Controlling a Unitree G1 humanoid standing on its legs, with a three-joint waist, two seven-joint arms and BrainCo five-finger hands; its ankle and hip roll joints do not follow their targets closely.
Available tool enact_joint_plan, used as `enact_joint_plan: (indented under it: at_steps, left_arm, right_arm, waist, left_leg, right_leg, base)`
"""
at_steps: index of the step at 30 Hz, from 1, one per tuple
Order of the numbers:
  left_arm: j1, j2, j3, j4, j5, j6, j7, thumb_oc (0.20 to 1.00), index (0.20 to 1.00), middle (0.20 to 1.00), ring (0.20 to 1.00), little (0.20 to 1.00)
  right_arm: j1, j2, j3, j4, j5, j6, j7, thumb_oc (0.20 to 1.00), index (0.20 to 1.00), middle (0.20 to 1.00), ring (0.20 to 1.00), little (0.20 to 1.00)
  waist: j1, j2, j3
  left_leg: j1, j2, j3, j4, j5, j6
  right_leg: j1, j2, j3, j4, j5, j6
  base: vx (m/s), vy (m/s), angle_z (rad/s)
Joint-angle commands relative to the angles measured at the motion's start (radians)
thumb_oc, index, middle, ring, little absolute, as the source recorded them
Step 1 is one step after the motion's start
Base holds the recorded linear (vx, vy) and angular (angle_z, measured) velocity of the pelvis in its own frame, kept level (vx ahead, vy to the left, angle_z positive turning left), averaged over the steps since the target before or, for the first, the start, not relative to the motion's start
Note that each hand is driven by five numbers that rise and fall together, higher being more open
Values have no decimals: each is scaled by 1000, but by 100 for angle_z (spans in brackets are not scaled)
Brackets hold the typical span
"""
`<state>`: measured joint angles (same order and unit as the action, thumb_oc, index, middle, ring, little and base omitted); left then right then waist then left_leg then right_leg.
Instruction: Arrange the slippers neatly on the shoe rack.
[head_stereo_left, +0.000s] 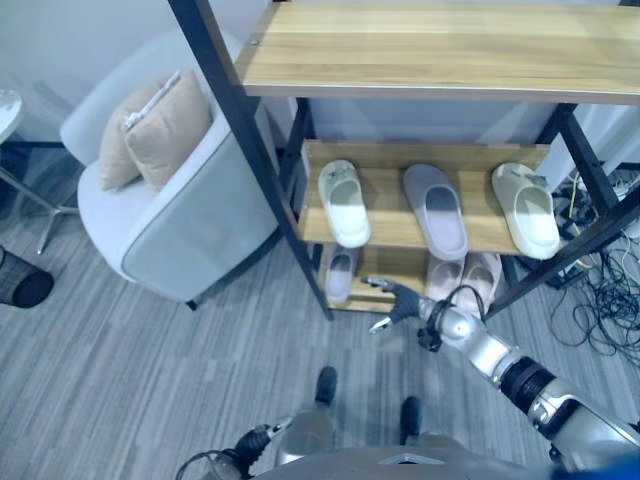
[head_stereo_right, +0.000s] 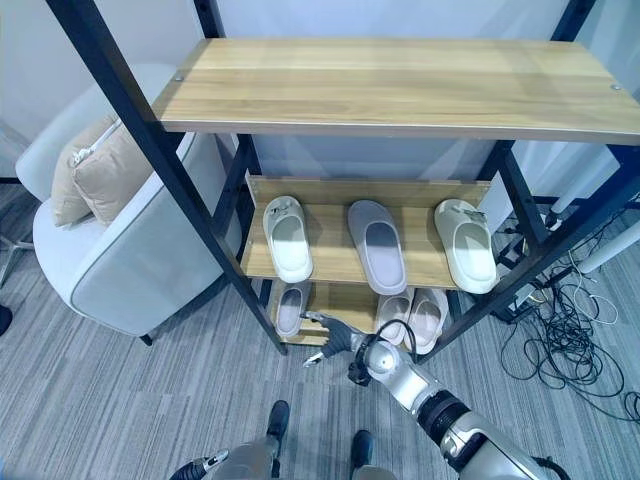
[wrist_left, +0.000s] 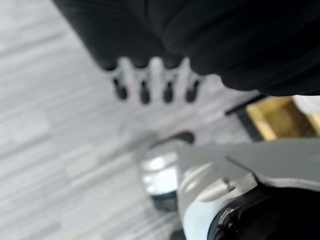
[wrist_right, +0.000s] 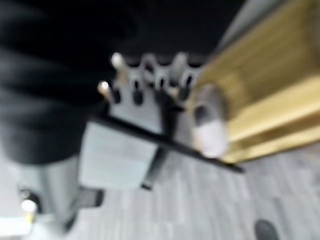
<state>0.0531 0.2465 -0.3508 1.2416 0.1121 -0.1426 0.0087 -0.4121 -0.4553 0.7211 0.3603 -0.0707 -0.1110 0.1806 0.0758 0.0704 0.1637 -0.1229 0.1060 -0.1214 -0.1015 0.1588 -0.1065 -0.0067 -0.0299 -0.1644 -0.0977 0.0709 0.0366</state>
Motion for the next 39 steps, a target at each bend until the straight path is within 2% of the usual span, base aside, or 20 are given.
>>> enact_joint_plan:
  at_steps: [1,7,9,11,12,13,14,19,21,22,28,33,34,39]
  left_arm:
    - [-76,-6,-61,25,64,-16,18,1000,1000,1000,1000,1000]
    - [-86,-14,-71,-1,55,-30,29,1000,1000,1000,1000,1000]
    - [-86,-14,-73,-4,54,-30,29,1000,1000,1000,1000,1000]
    - [-79,-14,-76,-12,52,-32,23,1000,1000,1000,1000,1000]
    - [-75,-14,-69,-9,52,-36,22,1000,1000,1000,1000,1000]
    - [-75,-13,-71,-9,52,-36,22,1000,1000,1000,1000,1000]
    - [-68,-13,-68,-5,49,-36,17,1000,1000,1000,1000,1000]
    - [-64,-7,-69,8,51,-34,16,1000,1000,1000,1000,1000]
    - [-62,-5,-80,17,51,-32,19,1000,1000,1000,1000,1000]
    - [-63,-4,-79,16,46,-32,20,1000,1000,1000,1000,1000]
    - [-77,0,-91,24,26,-29,26,1000,1000,1000,1000,1000]
    - [-88,6,-105,11,22,-37,30,1000,1000,1000,1000,1000]
    - [-95,14,-126,-1,17,-43,32,1000,1000,1000,1000,1000]
    - [-111,18,-136,1,-7,-43,36,1000,1000,1000,1000,1000]
  right_arm:
    - [-94,-39,-34,-129,-1,-86,-16,1000,1000,1000,1000,1000]
    - [-121,-154,-159,-453,8,-140,-75,1000,1000,1000,1000,1000]
    - [-108,-167,-189,-479,23,-144,-86,1000,1000,1000,1000,1000]
    - [-55,-207,-290,-490,20,-147,-134,1000,1000,1000,1000,1000]
    - [-25,-234,-363,-456,-14,-148,-179,1000,1000,1000,1000,1000]
    - [-22,-234,-365,-457,-15,-148,-179,1000,1000,1000,1000,1000]
    - [-4,-250,-441,-336,-64,-133,-250,1000,1000,1000,1000,1000]
    - [-12,-238,-511,-166,-66,-111,-335,1000,1000,1000,1000,1000]
    - [-61,-228,-549,-14,-79,-88,-422,1000,1000,1000,1000,1000]
    - [-70,-227,-556,16,-69,-87,-435,1000,1000,1000,1000,1000]
    - [-176,-230,-544,147,-9,-70,-472,1000,1000,1000,1000,1000]
    - [-241,-288,-499,251,-65,-61,-495,1000,1000,1000,1000,1000]
    - [-309,-319,-465,365,-46,-50,-499,1000,1000,1000,1000,1000]
    - [-398,-338,-402,497,19,-47,-477,1000,1000,1000,1000,1000]
  waist:
    - [21,-41,70]
    - [7,-47,64]
    - [5,-49,63]
    - [0,-51,58]
    - [-4,-53,57]
    - [-2,-53,57]
    - [1,-53,57]
    - [12,-51,59]
    - [28,-45,65]
    - [31,-45,66]
    - [49,-45,73]
    - [65,-46,84]
    - [78,-46,96]
    - [89,-44,113]
  left_leg:
    - [73,-22,-13,55,-152,56]
    - [79,-13,-6,41,-150,54]
    - [80,-12,-6,39,-150,54]
    - [82,-9,-6,35,-151,54]
    - [82,-7,-7,33,-152,53]
    - [82,-6,-7,33,-152,53]
    - [78,-6,-14,30,-151,54]
    - [70,-9,-26,28,-149,55]
    - [55,-12,-39,30,-149,55]
    - [51,-13,-43,31,-149,55]
    - [28,-18,-59,35,-143,52]
    - [1,-24,-76,42,-137,48]
    - [-25,-30,-90,48,-130,45]
    - [-63,-38,-101,54,-119,40]
  right_leg:
    - [-59,-111,48,146,-108,93]
    - [-60,-108,51,141,-108,97]
    - [-60,-107,50,140,-108,97]
    - [-59,-106,47,137,-108,97]
    - [-59,-104,43,136,-110,98]
    - [-58,-104,43,136,-110,98]
    - [-57,-103,37,132,-110,98]
    - [-56,-101,27,128,-111,97]
    - [-60,-101,16,130,-115,97]
    - [-61,-102,13,129,-114,97]
    - [-69,-103,-5,131,-115,96]
    - [-81,-106,-20,131,-114,97]
    - [-94,-108,-28,132,-112,97]
    - [-116,-114,-41,133,-105,99]
  base:
    - [22,-9,-6]
    - [31,-7,0]
    - [19,-5,0]
    - [49,-15,-1]
    - [32,-14,-1]
    - [41,-22,3]
    - [0,0,0]
    - [0,0,0]
    - [10,8,7]
    - [7,2,18]
    - [4,7,7]
    - [-15,5,16]
    - [-40,20,20]
    - [-22,23,11]
